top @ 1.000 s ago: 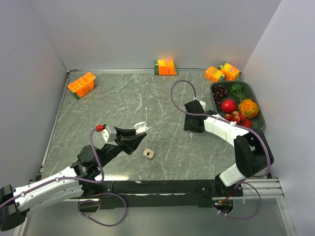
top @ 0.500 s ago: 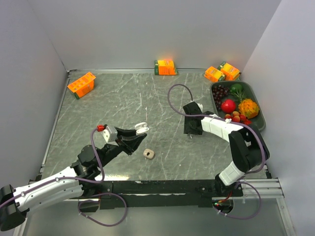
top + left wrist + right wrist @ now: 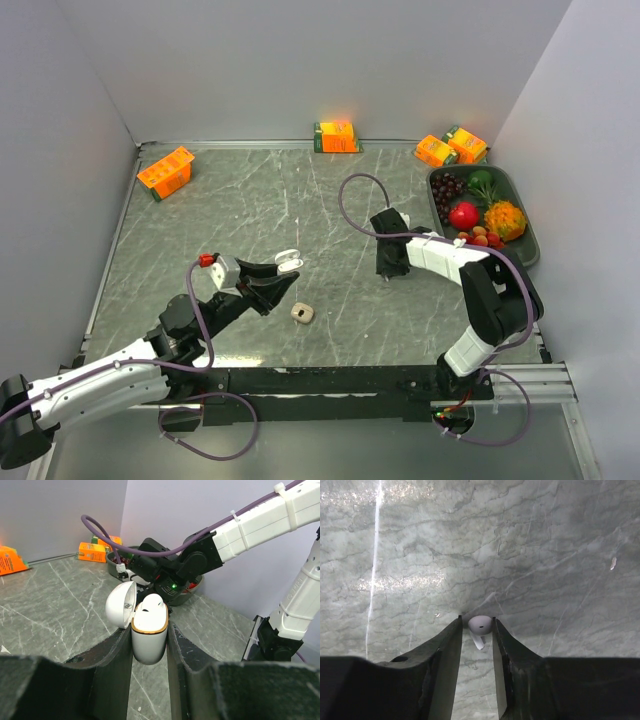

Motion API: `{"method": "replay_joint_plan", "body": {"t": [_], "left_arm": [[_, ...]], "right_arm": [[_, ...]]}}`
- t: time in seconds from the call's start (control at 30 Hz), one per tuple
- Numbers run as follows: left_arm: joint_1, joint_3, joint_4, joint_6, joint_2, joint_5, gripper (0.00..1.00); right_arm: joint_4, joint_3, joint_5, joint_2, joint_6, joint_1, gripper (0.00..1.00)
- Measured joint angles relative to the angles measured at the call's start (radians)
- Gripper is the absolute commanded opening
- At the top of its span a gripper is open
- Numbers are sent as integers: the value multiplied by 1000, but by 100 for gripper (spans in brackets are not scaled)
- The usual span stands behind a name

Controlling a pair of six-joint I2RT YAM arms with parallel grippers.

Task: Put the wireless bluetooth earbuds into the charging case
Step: Pick up the earbud from the center of the board.

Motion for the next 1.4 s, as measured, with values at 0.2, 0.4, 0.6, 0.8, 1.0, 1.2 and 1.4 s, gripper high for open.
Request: {"method": "replay_joint_plan", "body": {"t": [0.2, 0.4, 0.6, 0.8, 1.0, 1.2, 1.4], "left_arm": [[0, 0, 0, -2, -2, 0, 1], [0, 0, -3, -14, -7, 0, 1], [0, 0, -7, -15, -14, 0, 1], [0, 0, -7, -15, -15, -1, 1], [0, 0, -6, -14, -13, -8, 1], [-2, 0, -3, -11, 3, -27, 1], [-2, 11, 34, 11, 67, -45, 1]], "right_arm": [[0, 0, 1, 1, 2, 0, 20], [0, 0, -3, 1, 9, 0, 0], [16, -15, -10, -13, 40, 0, 0], [31, -51, -25, -98, 79, 18, 0], [95, -80, -10, -319, 101, 72, 0], [188, -71, 50, -502, 103, 174, 0], [302, -64, 142, -611, 65, 315, 0]]}}
